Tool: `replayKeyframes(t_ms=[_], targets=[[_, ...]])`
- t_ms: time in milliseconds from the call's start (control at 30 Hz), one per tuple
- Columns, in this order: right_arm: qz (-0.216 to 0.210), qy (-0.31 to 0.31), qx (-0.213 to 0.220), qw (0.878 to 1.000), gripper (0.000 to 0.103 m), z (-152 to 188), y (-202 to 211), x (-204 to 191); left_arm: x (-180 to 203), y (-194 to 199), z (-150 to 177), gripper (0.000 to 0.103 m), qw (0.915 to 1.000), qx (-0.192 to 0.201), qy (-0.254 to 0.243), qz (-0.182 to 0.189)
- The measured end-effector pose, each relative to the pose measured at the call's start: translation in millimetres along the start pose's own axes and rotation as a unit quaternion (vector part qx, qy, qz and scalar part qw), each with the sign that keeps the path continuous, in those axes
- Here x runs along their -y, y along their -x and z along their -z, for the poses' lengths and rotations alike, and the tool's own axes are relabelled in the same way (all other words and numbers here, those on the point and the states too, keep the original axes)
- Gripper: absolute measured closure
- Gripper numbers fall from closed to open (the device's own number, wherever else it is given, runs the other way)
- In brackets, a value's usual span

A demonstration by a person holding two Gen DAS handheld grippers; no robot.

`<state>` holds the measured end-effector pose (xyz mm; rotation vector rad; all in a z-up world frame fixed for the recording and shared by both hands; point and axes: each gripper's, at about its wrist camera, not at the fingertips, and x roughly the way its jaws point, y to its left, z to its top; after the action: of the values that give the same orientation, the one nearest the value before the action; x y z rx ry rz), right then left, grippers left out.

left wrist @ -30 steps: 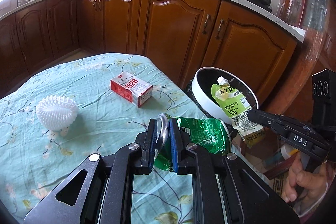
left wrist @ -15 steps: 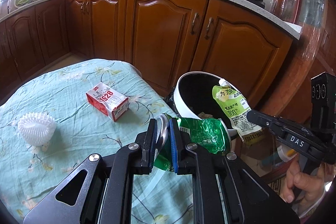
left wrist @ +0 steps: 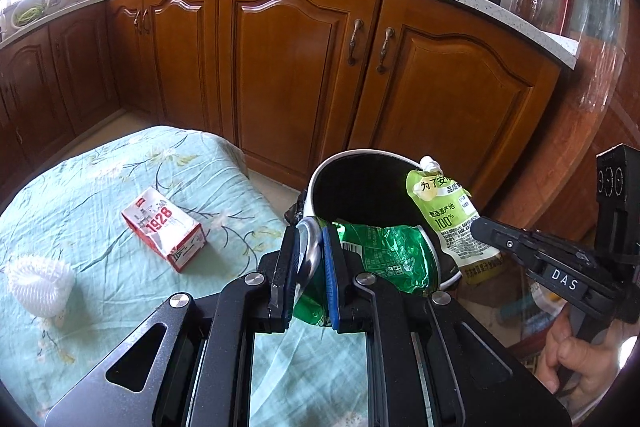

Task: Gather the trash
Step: 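Carry the green bag and drink pouch to the bin and open both tools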

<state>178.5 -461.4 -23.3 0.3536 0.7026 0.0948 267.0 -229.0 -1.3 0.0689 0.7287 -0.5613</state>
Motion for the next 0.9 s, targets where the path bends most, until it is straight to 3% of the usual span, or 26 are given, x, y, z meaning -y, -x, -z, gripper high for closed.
replayKeyframes(t_ms=[567,900], targets=[[0.012,-0.008,-0.024,1.0,0.1,-12,-31,16,32,-54,-22,0.092,0.9985,-0.021,-0.046,-0.022],[0.012,-0.01,-0.041,0.999,0.1,-10,-46,22,46,-73,-18,0.091,0.9963,-0.034,-0.071,-0.036]])
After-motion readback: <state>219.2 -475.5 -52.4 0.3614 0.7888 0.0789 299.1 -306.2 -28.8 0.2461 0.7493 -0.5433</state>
